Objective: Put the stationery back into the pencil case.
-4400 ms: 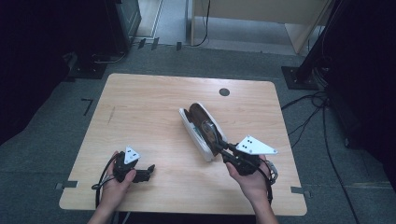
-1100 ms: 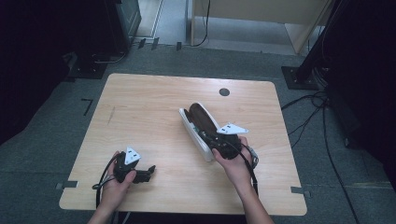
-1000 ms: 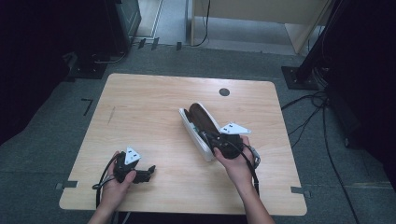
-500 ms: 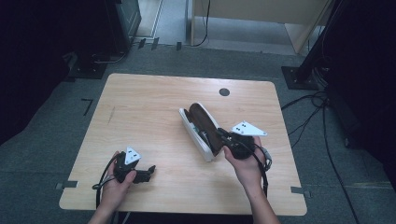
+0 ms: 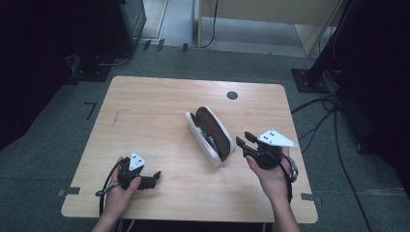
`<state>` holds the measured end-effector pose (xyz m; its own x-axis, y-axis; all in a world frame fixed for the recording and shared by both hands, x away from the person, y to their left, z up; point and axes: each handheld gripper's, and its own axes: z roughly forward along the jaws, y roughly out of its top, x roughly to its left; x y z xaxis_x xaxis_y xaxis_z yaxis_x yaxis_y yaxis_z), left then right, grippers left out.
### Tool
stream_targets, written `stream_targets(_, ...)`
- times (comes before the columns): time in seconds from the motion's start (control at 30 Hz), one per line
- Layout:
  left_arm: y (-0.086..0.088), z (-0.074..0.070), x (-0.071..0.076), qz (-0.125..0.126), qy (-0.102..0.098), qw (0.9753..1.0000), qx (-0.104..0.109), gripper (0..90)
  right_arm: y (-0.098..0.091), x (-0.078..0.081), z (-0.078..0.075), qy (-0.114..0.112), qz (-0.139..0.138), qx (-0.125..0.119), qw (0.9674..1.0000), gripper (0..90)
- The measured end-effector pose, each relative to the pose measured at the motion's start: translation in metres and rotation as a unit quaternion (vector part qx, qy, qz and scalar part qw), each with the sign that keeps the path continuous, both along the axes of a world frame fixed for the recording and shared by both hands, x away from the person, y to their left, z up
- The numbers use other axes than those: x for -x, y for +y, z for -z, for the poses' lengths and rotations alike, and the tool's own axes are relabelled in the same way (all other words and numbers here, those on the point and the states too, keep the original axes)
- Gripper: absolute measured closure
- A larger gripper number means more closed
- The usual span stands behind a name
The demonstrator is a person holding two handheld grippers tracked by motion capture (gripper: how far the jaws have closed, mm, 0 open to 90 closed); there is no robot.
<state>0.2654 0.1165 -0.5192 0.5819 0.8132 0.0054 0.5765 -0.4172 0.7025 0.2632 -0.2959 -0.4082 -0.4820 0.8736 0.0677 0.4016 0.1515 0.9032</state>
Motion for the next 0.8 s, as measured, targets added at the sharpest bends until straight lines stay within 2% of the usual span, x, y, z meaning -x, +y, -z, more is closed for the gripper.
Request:
stream_targets(0.13, 0.000, 0.000, 0.000, 0.000, 0.000, 1.0000, 0.000, 10.2, -0.007, 0.003, 0.006, 0.013, 0.000, 0.000, 0.9999, 45.0)
stream_targets(0.23, 0.000, 0.000, 0.000, 0.001, 0.000, 1.0000, -0.001, 10.2, -0.013, 0.005, 0.013, 0.027, 0.003, -0.010, 0.9996, 36.0)
stream_targets(0.33, 0.000, 0.000, 0.000, 0.001, 0.000, 1.0000, -0.001, 10.2, -0.017, 0.008, 0.019, 0.042, 0.002, -0.005, 0.9991, 27.5)
stream_targets(0.4, 0.000, 0.000, 0.000, 0.001, 0.000, 1.0000, -0.001, 10.2, -0.021, 0.010, 0.024, 0.057, 0.001, -0.011, 0.9983, 22.5)
stream_targets(0.47, 0.000, 0.000, 0.000, 0.001, 0.000, 1.0000, -0.001, 10.2, -0.025, 0.012, 0.030, 0.066, 0.005, -0.003, 0.9978, 13.9)
stream_targets(0.53, 0.000, 0.000, 0.000, 0.000, 0.000, 1.0000, 0.000, 10.2, -0.028, 0.014, 0.035, 0.071, 0.016, 0.005, 0.9973, 11.9)
stream_targets(0.63, 0.000, 0.000, 0.000, 0.001, 0.000, 1.0000, -0.001, 10.2, -0.034, 0.016, 0.043, 0.081, 0.034, 0.012, 0.9961, 1.0)
stream_targets(0.8, 0.000, 0.000, 0.000, 0.001, 0.000, 1.0000, -0.001, 10.2, -0.043, 0.020, 0.056, 0.085, 0.050, 0.025, 0.9948, 0.0)
